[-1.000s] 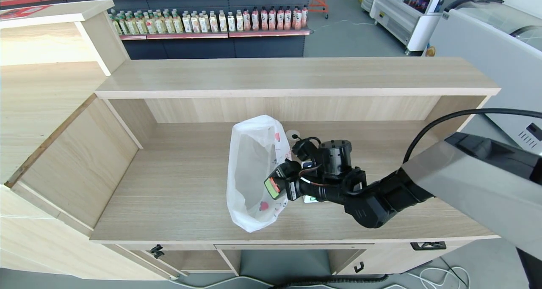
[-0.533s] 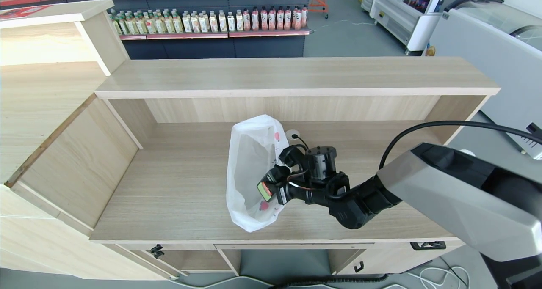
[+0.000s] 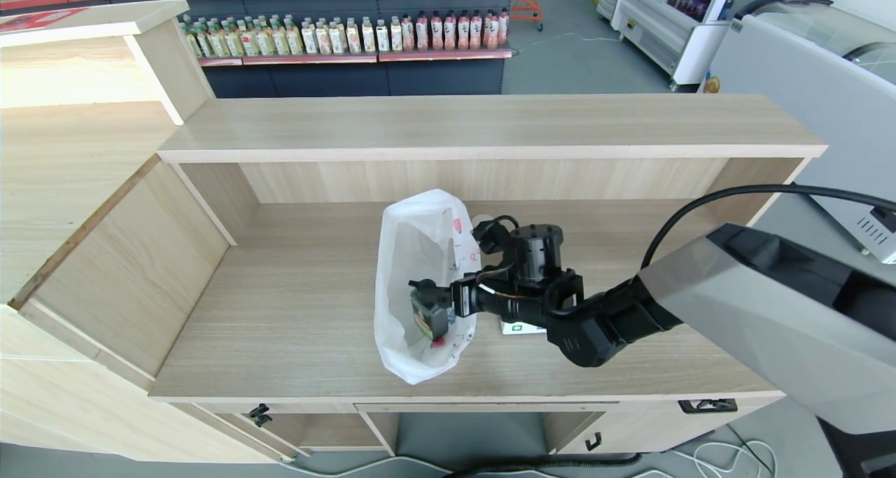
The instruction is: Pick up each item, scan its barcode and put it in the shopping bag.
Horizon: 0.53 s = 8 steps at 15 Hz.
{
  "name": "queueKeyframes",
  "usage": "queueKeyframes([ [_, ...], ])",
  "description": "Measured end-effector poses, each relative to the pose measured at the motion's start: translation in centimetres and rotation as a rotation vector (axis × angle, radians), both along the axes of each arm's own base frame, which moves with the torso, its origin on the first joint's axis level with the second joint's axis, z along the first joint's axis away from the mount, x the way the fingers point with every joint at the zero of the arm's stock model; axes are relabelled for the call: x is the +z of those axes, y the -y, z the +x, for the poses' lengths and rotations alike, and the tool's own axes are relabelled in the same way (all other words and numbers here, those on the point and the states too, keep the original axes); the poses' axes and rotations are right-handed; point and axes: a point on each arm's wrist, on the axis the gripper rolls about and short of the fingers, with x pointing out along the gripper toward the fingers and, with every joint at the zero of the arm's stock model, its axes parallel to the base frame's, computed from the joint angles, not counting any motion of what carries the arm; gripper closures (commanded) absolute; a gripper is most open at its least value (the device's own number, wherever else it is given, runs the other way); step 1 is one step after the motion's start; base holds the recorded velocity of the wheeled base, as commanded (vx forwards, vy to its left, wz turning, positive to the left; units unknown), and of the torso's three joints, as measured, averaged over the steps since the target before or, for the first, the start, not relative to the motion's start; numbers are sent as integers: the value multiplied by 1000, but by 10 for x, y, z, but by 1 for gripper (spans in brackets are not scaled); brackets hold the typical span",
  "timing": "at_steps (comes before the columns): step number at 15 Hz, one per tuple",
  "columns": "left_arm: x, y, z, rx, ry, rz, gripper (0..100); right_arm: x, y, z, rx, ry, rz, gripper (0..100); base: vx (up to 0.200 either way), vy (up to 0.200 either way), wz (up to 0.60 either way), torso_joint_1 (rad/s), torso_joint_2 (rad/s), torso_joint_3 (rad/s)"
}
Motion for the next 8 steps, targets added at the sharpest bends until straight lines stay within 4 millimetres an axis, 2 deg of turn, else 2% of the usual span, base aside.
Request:
queueKeyframes([
  [1,0,0,0,0,0,0,0,8,4,-2,-10,-7,20,0,0,0,0,0,0,0],
  [3,0,0,0,0,0,0,0,17,32,-4,-62,-46,11,0,0,0,0,0,0,0],
  [6,0,0,0,0,0,0,0,29,103,0,-211,-104,-7,0,0,0,0,0,0,0],
  [8,0,0,0,0,0,0,0,51,141,-8,-287,-78,7,0,0,0,0,0,0,0],
])
